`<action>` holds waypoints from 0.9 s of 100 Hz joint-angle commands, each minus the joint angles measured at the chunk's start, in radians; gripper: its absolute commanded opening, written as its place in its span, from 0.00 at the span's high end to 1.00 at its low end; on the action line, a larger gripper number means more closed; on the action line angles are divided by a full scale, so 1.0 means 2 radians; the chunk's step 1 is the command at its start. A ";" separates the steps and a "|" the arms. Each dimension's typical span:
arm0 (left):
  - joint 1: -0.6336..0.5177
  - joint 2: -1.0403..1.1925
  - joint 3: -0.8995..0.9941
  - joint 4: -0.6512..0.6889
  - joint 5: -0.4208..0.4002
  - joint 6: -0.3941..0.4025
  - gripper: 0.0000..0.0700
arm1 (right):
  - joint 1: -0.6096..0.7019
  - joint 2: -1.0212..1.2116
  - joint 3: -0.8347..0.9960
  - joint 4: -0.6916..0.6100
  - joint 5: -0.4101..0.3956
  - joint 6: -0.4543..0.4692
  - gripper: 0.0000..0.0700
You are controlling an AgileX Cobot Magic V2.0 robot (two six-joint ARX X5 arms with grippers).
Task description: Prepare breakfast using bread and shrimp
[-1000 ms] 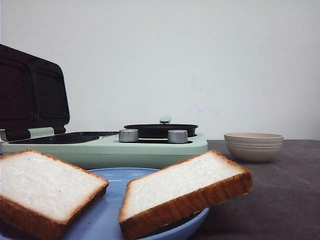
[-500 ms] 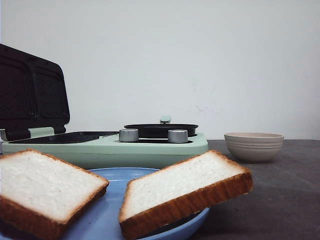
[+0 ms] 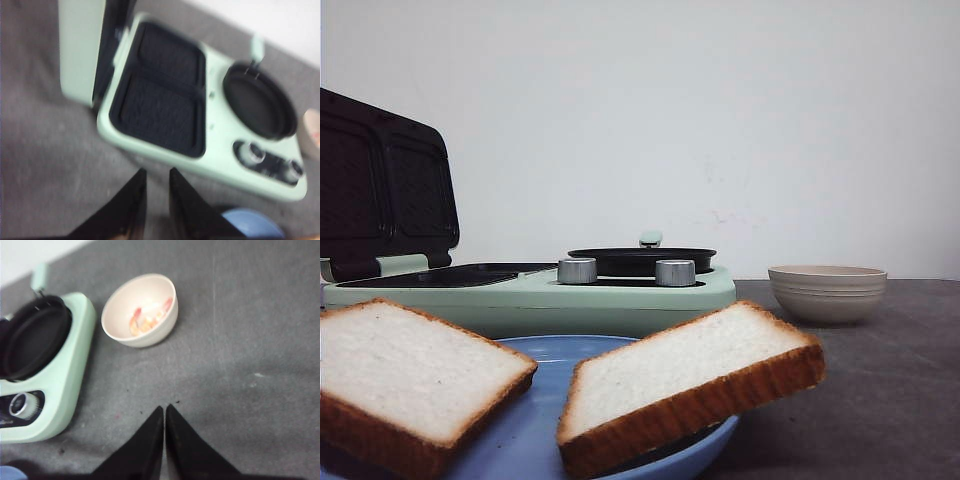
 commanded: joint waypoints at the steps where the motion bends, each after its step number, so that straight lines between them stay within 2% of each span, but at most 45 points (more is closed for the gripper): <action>1: 0.000 0.008 0.006 -0.012 0.011 0.007 0.99 | 0.000 0.008 0.013 0.002 -0.006 -0.005 1.00; 20: 0.000 0.020 0.006 -0.055 0.011 0.007 0.99 | 0.000 0.016 0.013 -0.014 -0.014 -0.006 1.00; 27: 0.000 0.021 0.006 -0.066 0.014 0.010 0.99 | 0.000 0.016 0.013 -0.034 -0.031 -0.019 1.00; 37: 0.000 0.028 0.006 -0.083 0.055 0.028 0.93 | 0.000 0.021 0.013 -0.056 -0.071 -0.050 1.00; 41: 0.000 0.034 0.006 -0.089 0.076 0.034 0.87 | 0.000 0.024 0.013 -0.062 -0.088 -0.060 0.98; 44: 0.000 0.039 0.006 -0.093 0.091 0.037 0.81 | 0.000 0.025 0.013 -0.066 -0.100 -0.066 0.94; 47: 0.000 0.045 0.006 -0.097 0.104 0.040 0.72 | 0.000 0.027 0.013 -0.068 -0.112 -0.070 0.85; 56: -0.002 0.066 0.006 -0.115 0.127 0.051 0.46 | 0.000 0.027 0.013 -0.080 -0.138 -0.074 0.45; 59: -0.003 0.074 0.006 -0.122 0.129 0.054 0.41 | 0.000 0.027 0.013 -0.084 -0.145 -0.078 0.33; 62: -0.006 0.083 0.006 -0.130 0.131 0.059 0.40 | 0.000 0.027 0.013 -0.089 -0.150 -0.081 0.24; 65: -0.008 0.092 0.006 -0.139 0.133 0.064 0.38 | 0.000 0.027 0.013 -0.095 -0.156 -0.085 0.21; 76: -0.019 0.126 0.006 -0.168 0.149 0.081 0.38 | 0.000 0.027 0.013 -0.110 -0.163 -0.095 0.21; 90: -0.041 0.163 0.006 -0.171 0.169 0.083 0.38 | 0.000 0.027 0.013 -0.111 -0.167 -0.095 0.21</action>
